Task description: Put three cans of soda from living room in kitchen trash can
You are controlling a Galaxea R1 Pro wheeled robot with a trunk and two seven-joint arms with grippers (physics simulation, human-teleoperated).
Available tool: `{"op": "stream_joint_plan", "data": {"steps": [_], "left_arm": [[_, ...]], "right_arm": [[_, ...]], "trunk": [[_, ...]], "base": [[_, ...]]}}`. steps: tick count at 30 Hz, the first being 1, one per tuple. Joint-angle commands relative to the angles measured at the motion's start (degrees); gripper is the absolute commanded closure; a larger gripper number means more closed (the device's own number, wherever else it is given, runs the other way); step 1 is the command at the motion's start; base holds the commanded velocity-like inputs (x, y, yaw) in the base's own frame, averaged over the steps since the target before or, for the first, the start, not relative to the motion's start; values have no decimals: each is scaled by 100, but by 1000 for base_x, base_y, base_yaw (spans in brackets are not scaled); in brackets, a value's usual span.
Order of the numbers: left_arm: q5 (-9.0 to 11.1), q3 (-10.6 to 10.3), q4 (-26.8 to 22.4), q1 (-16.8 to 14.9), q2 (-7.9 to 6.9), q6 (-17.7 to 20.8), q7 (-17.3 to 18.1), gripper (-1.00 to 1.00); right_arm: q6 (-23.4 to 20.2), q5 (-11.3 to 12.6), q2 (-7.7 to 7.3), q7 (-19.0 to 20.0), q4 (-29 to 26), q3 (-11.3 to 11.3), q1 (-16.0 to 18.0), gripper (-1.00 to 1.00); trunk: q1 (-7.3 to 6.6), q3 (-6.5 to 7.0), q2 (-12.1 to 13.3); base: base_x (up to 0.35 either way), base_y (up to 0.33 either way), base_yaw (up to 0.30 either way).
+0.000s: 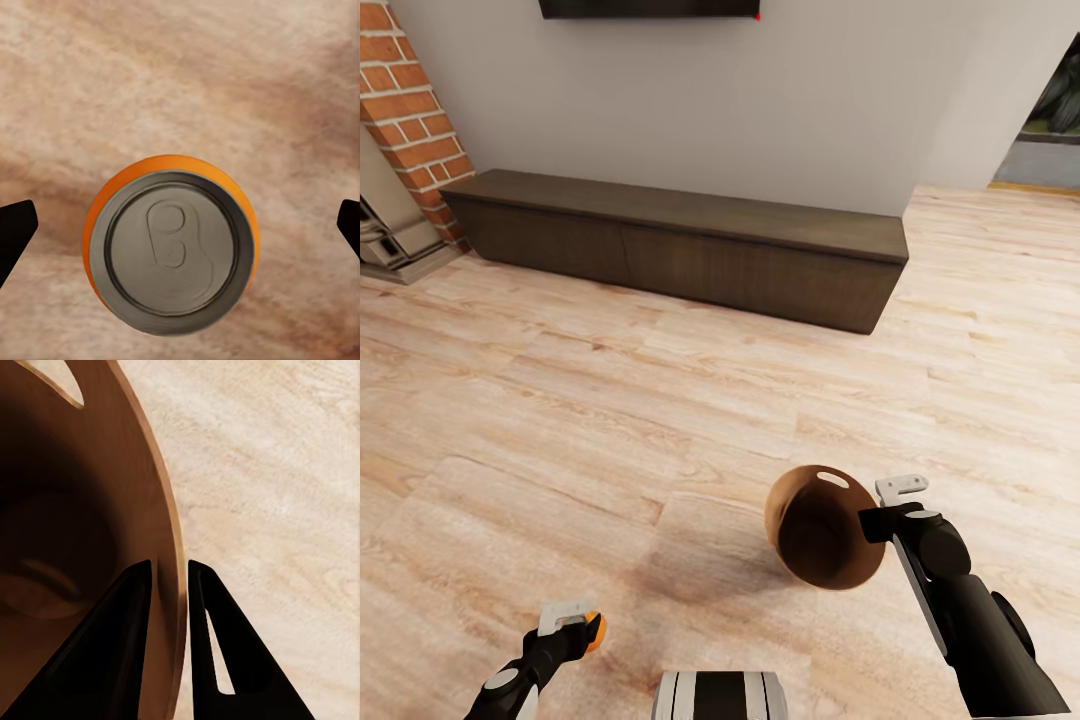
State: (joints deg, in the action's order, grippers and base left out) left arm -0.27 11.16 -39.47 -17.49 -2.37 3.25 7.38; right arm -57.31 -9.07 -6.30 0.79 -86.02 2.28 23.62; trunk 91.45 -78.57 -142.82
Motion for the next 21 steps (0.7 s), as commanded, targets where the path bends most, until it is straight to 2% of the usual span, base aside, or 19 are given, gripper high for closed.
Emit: {"op": "stream_joint_plan", "data": {"steps": [1,11,15,21], "left_arm": [[0,0,0,0,0,0,0,-100],[0,0,-1,0,0,0,0,-100],[0,0,0,0,0,0,0,-100],[0,0,-1,0,0,0,0,-100]], "right_arm": [[1,46,0,26,-2,1,2,100],[3,46,3,26,-2,1,2,100],[1,46,3,26,-2,1,2,100],[0,46,3,26,-2,1,2,100]], "trunk": [[22,-18,-42],[22,-18,-42],[32,-107,-47],[32,-107,-47]], "base": [[0,0,0],[0,0,0],[0,0,0],[0,0,0]]}}
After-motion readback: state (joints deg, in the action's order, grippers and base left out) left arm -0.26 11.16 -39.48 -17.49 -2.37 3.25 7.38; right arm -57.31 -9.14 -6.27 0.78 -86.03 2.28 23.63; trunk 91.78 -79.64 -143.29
